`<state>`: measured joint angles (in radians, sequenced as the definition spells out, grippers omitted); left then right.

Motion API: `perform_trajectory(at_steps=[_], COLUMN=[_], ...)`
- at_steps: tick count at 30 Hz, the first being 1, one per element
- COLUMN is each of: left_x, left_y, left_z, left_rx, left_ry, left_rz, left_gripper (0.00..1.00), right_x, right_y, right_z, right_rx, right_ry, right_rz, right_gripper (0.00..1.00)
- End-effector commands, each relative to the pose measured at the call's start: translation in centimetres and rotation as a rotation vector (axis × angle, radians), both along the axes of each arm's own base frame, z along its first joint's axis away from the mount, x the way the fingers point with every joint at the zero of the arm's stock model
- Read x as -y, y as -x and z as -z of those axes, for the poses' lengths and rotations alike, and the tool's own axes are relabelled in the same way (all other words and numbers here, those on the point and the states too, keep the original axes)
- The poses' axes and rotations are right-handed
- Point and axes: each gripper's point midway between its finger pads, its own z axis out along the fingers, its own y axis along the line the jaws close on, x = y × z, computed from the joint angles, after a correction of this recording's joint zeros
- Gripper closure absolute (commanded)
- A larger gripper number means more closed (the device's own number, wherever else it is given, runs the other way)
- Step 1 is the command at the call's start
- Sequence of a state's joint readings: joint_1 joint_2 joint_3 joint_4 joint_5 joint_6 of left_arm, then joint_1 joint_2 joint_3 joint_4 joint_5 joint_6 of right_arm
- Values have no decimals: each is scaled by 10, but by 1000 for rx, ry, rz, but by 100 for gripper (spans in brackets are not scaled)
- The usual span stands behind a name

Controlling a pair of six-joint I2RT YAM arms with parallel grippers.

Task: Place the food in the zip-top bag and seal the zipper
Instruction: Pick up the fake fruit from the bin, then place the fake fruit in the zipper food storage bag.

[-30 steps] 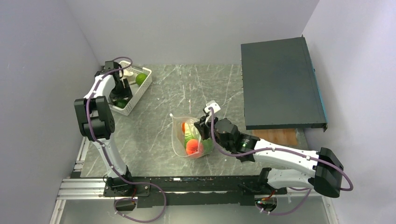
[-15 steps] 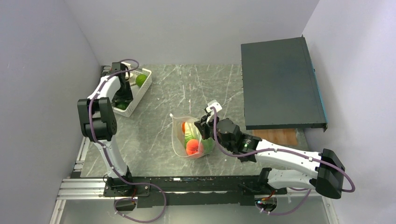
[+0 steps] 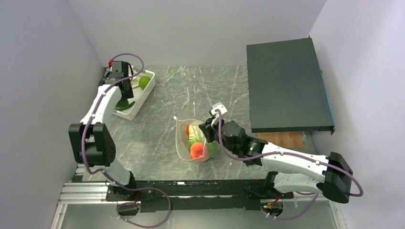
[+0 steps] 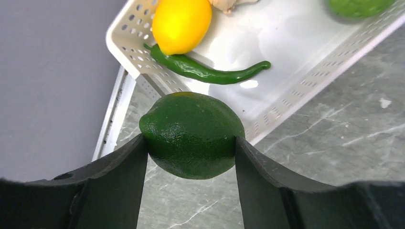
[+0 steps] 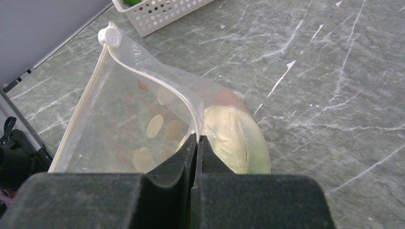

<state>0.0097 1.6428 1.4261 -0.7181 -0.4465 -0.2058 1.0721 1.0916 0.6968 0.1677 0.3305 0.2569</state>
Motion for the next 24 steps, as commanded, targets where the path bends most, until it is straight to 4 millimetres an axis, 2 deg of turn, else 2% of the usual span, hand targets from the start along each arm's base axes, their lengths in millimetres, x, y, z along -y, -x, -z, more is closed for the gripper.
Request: perform_trajectory(at_steps=[1,3,7,15,18,21,24], left_x=[14,31,72,186,232,267,289], left_y=[9,19,50,122,150,176,192], left_z=[-53,-59,-76,-126,-131,-135,-139], left_rx=[162,183,267,434,417,369,339], left_ry=[-50,24,255,802,965,1050,1051], left_rz=[21,49,158,515,682,800,846], left_gripper=[96,100,100,100,100,100,100], right_x=[-3,-2,-2,-5,-4,-4,-3], right_y=[-3,-3,-2,-1,0,1,1], right_z=[-31,-32,-32,-33,-34,-35,-36], right_rx=[46,50,49,39,42,43,42], right_ry=[-71,-74,-77,-84,-91,-94,-94], right_rz=[6,8,6,-8,-8,-12,-9], right_gripper=[100,100,100,100,100,100,100])
